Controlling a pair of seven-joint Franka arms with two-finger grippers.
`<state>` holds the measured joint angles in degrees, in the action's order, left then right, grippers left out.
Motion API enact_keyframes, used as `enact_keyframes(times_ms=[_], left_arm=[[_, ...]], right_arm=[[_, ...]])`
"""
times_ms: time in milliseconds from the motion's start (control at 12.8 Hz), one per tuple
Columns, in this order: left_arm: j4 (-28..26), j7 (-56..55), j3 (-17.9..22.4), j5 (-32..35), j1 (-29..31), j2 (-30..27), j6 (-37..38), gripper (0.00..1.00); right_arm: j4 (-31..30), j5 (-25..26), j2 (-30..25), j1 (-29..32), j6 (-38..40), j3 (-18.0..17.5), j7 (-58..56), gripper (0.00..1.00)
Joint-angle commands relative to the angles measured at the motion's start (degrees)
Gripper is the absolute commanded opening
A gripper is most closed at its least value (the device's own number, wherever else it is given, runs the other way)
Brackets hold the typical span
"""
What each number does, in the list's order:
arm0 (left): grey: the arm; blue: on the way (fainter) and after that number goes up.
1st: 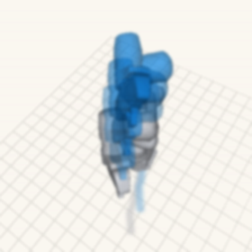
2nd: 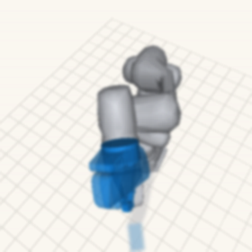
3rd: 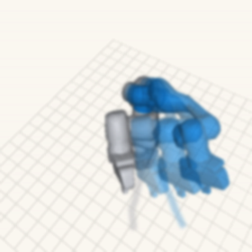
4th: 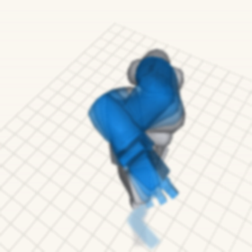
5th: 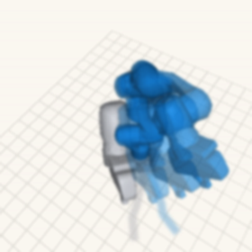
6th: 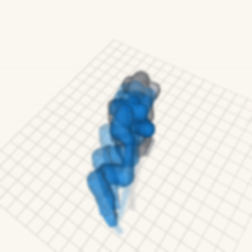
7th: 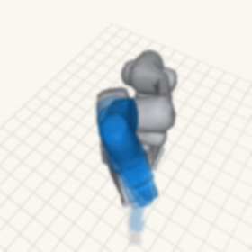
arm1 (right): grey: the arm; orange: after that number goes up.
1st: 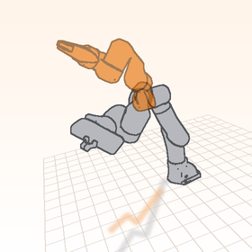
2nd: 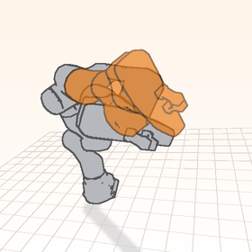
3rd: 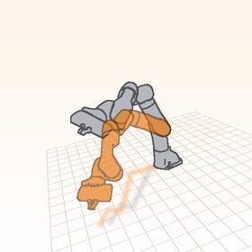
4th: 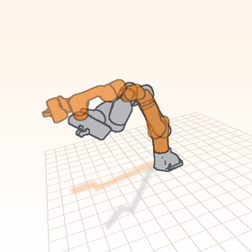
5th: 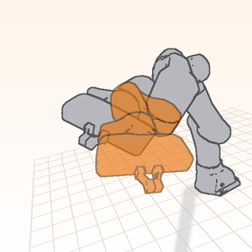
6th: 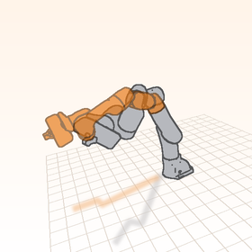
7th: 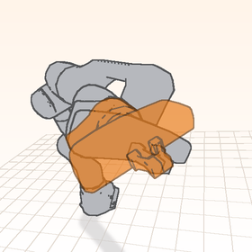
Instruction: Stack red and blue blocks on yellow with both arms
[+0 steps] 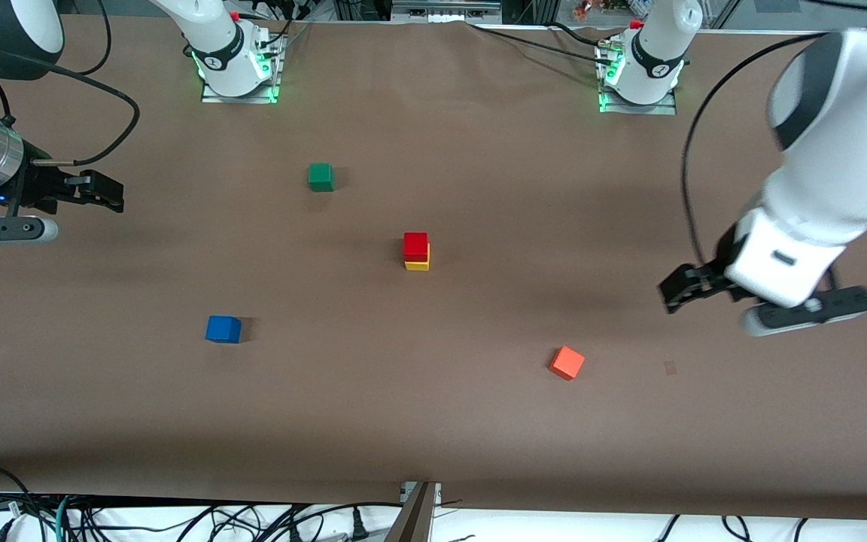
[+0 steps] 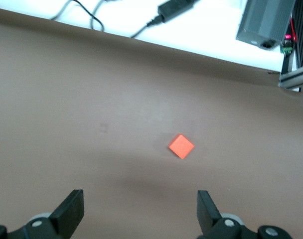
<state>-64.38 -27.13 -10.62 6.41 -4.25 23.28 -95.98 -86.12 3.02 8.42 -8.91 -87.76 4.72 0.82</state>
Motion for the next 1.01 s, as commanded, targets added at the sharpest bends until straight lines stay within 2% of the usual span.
enact_keyframes(times_ms=[0, 156, 312, 390, 546, 702, 936], left_arm=[[-7.76, 1.99, -0.28, -1.31, 3.01, -7.08, 0.27, 1.00], [-9.44, 6.45, -0.19, -1.22, 4.16, -9.47, 1.49, 1.00], [-10.41, 11.38, -0.19, -1.40, 6.09, -10.70, 7.62, 1.00], [-11.81, 12.00, -0.19, -1.48, 6.88, -11.58, 8.35, 1.00], [-14.80, 15.24, 0.07, -3.32, 8.90, -13.68, 8.35, 1.00], [-18.83, 19.55, 2.43, -5.34, 9.26, -16.41, 8.27, 1.00], [-23.85, 20.36, 3.68, -8.60, 9.44, -19.75, 7.83, 1.00]], right_arm=[[0.78, 0.59, 0.28, 0.30, 0.93, -0.15, -0.99, 1.00], [0.78, 0.67, 0.19, 0.30, 1.01, -0.15, -1.08, 1.00], [0.78, 0.67, 0.19, 0.39, 1.01, -0.15, -1.08, 1.00], [0.78, 0.67, 0.19, 0.39, 1.01, -0.15, -1.08, 1.00], [0.60, 0.67, 0.28, 0.30, 1.10, -0.15, -0.99, 1.00], [0.69, 0.67, 1.07, 0.30, 0.75, -0.15, -0.99, 1.00], [0.86, 0.59, 0.63, 0.73, 1.10, -0.07, -1.08, 1.00]])
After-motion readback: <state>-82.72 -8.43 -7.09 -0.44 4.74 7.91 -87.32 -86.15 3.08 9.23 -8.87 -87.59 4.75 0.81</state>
